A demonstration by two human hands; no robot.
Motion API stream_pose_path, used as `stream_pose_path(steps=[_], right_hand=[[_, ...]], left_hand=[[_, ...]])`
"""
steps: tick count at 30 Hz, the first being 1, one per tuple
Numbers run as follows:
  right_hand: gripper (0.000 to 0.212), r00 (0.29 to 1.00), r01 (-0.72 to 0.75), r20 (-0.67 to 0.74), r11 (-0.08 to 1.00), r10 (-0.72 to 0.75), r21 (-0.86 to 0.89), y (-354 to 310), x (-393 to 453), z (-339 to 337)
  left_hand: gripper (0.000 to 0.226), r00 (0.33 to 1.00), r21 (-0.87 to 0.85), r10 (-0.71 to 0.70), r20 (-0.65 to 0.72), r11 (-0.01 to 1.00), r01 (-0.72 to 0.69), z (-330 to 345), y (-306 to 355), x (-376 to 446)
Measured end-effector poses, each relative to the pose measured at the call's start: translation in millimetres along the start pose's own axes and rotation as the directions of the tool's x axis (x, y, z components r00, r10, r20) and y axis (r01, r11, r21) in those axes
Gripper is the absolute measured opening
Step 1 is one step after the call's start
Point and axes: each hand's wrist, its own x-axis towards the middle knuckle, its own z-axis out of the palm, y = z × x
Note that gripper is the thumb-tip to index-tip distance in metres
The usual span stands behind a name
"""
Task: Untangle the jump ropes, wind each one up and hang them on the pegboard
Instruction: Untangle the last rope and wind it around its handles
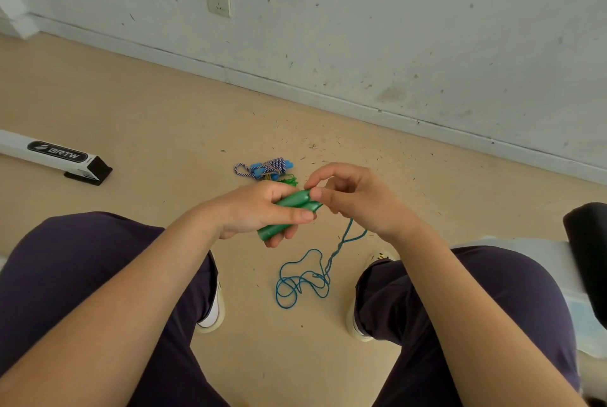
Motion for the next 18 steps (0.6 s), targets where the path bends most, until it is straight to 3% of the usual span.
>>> stream_pose_path(steps=[7,10,13,15,18], right_hand=[[0.014,0.993,-0.007,-0.119,0.993,0.021,0.116,-1,0,-8],[0.018,0.984,-0.02,-0.171,0.992,0.042,0.128,4,3,-10],[0.013,0.966,-0.043,-0.248,0.991,0.074,0.13,8,5,-13],[0.01,0.957,-0.067,-0.271,0.988,0.102,0.137,8,5,-13],[0.007,0.957,-0.077,-0.268,0.989,0.109,0.127,7,5,-9]], left_hand=[[0.019,0.999,0.027,-0.039,0.02,0.999,0.038,-6,2,-4],[0.015,0.978,-0.181,0.058,-0.203,0.979,-0.096,-6,4,-2],[0.016,0.851,-0.372,0.068,-0.521,0.879,-0.298,-15,4,3],[0.016,0.774,-0.316,0.038,-0.632,0.899,-0.302,-18,2,6],[0.024,0.786,-0.221,0.013,-0.618,0.957,-0.189,-13,-3,7]])
